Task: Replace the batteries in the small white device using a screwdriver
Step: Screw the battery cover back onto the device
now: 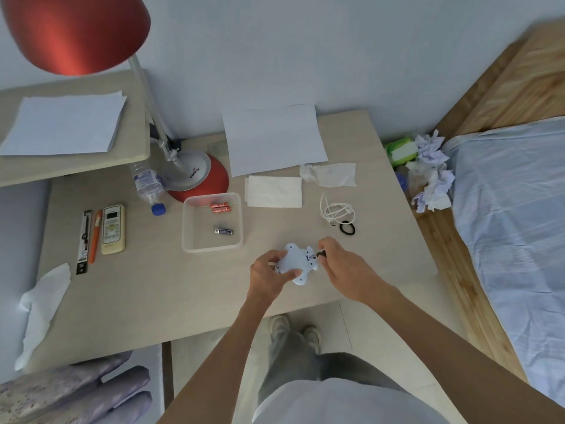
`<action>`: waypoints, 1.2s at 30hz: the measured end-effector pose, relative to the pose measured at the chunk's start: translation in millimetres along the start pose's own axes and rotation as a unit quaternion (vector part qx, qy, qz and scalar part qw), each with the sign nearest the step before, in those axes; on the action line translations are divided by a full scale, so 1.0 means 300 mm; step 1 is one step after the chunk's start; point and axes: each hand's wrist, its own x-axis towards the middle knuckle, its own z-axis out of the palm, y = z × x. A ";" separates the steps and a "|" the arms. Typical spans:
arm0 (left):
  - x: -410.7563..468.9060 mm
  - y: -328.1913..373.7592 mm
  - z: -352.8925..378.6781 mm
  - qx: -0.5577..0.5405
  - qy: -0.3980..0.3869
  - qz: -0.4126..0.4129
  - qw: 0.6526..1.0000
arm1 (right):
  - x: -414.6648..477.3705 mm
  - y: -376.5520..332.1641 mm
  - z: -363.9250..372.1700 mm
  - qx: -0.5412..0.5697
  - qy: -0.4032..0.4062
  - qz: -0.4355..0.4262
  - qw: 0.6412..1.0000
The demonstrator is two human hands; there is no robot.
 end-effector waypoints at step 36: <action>0.035 -0.024 -0.057 0.007 -0.030 -0.021 0.999 | 0.016 -0.036 0.064 0.035 0.026 0.074 0.996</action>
